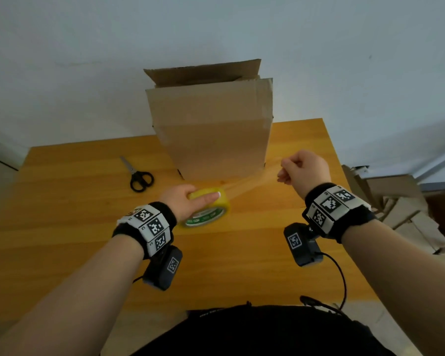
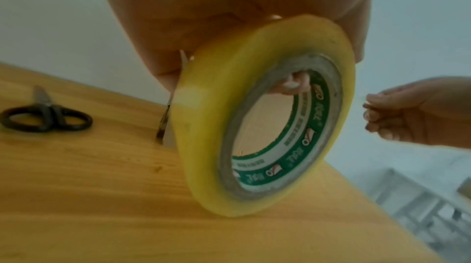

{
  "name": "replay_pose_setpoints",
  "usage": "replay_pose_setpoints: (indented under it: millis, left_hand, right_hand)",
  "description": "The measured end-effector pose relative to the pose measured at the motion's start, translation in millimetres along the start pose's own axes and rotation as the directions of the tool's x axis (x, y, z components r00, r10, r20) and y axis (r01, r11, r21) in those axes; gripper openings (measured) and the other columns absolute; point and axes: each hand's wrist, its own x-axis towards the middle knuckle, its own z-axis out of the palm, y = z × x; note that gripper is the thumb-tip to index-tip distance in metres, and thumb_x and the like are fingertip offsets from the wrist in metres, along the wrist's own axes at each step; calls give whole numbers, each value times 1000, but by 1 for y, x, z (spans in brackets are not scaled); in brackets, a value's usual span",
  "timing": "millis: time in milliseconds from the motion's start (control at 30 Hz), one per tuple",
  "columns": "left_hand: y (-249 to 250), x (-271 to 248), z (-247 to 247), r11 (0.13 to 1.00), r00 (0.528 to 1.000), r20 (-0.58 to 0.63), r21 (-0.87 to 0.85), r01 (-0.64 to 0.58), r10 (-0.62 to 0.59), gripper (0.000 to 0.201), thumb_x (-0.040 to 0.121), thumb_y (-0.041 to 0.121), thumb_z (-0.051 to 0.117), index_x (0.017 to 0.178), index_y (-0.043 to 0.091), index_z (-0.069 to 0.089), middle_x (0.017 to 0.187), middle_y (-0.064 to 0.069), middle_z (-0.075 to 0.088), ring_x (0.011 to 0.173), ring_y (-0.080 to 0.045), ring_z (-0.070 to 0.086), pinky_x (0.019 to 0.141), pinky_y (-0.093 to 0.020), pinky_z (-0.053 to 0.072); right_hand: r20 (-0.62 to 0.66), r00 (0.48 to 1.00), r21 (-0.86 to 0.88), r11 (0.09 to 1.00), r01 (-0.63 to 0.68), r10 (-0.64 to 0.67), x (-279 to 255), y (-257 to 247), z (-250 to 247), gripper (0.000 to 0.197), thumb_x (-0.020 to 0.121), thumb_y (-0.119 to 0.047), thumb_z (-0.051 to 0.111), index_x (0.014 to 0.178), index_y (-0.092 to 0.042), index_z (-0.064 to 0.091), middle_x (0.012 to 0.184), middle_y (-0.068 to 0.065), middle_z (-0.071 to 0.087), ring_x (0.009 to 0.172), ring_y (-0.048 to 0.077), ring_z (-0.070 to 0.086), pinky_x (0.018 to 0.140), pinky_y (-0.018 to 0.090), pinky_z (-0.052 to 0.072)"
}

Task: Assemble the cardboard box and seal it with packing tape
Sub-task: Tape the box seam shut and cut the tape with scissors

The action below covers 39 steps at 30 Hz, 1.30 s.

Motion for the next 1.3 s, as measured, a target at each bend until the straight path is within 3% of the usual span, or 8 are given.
replay_pose_setpoints:
  millis: [133, 200, 333, 433, 600, 867, 1133, 1300]
  left_hand:
    - [-9, -2, -12, 971, 999, -46, -237, -27, 17, 73, 61, 79, 47, 90, 15, 65, 98, -6, 62, 99, -22, 54, 82, -30, 39]
    - [-15, -6, -22, 963, 996, -83, -268, -38, 16, 49, 73, 69, 53, 75, 20, 61, 82, 0, 55, 90, -21, 50, 72, -24, 37]
    - [-35, -2, -42, 996, 991, -127, -71, -53, 43, 75, 73, 66, 57, 101, -3, 63, 108, -24, 59, 103, -36, 54, 88, -40, 42]
    - [-43, 0, -59, 996, 990, -137, 87, -7, 19, 76, 74, 69, 46, 113, 6, 61, 122, -15, 58, 108, -28, 55, 90, -37, 43]
    - [-44, 2, -88, 948, 976, -206, 317, -3, 72, 63, 74, 75, 40, 74, 14, 58, 79, -8, 62, 72, -23, 59, 61, -30, 46]
    - [-39, -3, -131, 782, 933, -317, 620, 67, 172, 73, 68, 86, 24, 79, 23, 60, 78, 4, 64, 71, -15, 58, 64, -27, 49]
    - [-28, 4, -180, 878, 894, -370, 476, -52, 254, 76, 74, 81, 24, 87, 18, 63, 80, 1, 62, 73, -19, 58, 66, -29, 47]
    - [-13, 11, -201, 782, 839, -439, 623, 26, 322, 71, 75, 80, 21, 67, 20, 58, 62, 1, 58, 59, -18, 55, 68, -30, 47]
  right_hand:
    - [-82, 994, 49, 996, -75, 79, 12, 1, -11, 18, 94, -19, 49, 81, -10, 56, 68, 2, 65, 64, 16, 66, 65, 31, 55]
    - [-107, 988, 77, 992, -102, 110, 16, 1, -20, 21, 94, -18, 49, 75, -13, 55, 69, 4, 65, 64, 18, 66, 64, 31, 55]
    - [-108, 987, 109, 988, -107, 118, 15, -3, -23, 18, 94, -16, 50, 78, -9, 56, 70, 7, 65, 62, 17, 65, 62, 28, 55]
    - [-105, 989, 101, 991, -93, 103, 12, -9, -15, 15, 93, -16, 51, 84, -7, 57, 70, 4, 66, 64, 17, 66, 64, 29, 56]
    - [-129, 989, 92, 994, -59, 71, 8, -21, -3, 15, 93, -19, 52, 88, -7, 60, 71, 2, 66, 68, 17, 66, 69, 31, 56]
    - [-351, 936, 29, 999, 42, -29, 1, -50, 2, 17, 91, -26, 54, 86, -11, 61, 74, 0, 65, 72, 17, 62, 69, 30, 51]
    - [-392, 917, 122, 983, 137, -79, 19, -89, -5, 17, 91, -21, 54, 93, -7, 64, 70, -4, 62, 63, 6, 59, 63, 21, 50]
    - [-417, 903, 128, 977, 173, -105, 31, -107, -6, 14, 90, -22, 54, 91, -11, 63, 76, -3, 65, 78, 15, 63, 79, 33, 54]
